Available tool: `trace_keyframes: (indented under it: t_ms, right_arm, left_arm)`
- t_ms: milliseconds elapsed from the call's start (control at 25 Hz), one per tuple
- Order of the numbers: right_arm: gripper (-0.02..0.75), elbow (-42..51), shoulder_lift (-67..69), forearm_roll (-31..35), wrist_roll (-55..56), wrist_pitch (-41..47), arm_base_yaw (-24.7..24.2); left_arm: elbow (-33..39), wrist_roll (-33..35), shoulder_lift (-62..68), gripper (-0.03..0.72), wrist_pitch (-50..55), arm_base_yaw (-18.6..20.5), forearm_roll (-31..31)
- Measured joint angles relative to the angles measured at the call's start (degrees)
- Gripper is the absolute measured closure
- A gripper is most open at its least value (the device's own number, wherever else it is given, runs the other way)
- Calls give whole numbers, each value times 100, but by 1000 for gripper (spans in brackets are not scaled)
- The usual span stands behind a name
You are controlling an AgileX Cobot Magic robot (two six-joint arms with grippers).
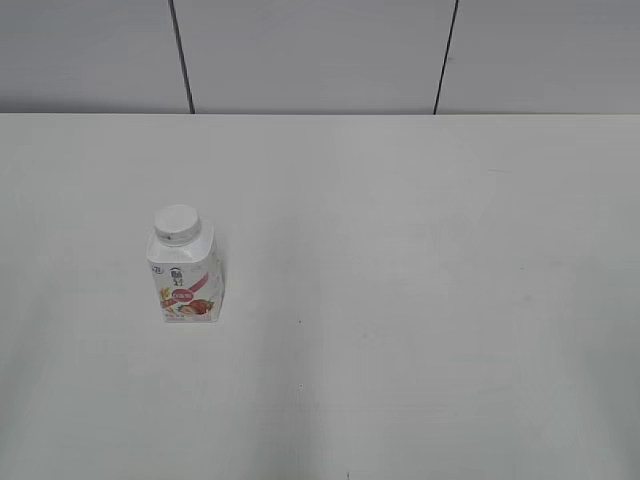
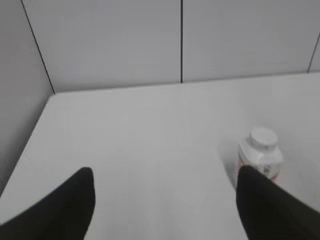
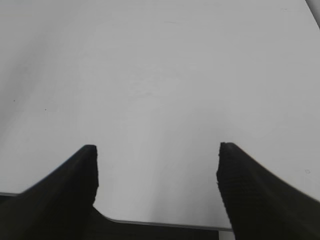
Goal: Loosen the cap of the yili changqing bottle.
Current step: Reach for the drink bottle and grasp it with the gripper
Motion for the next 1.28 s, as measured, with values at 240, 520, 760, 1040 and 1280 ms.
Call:
trace_keyframes:
  t_ms: [240,520,760,1040,1280]
  right_arm:
    - [152,0,0,0,0,0,0]
    - [152,0,0,0,0,0,0]
    - [152,0,0,0,0,0,0]
    - [152,0,0,0,0,0,0]
    - [152,0,0,0,0,0,0]
  left_arm:
    - [837,32,309,157,-1885,0,88]
    - [1328,46,1171,157,-3696,0,107]
    - [1396,46,2014,158,-4486,0,103]
    - [1402,46,2716,160,-5488,0,85]
    - [1407,48,3748,160,-6587,0,95]
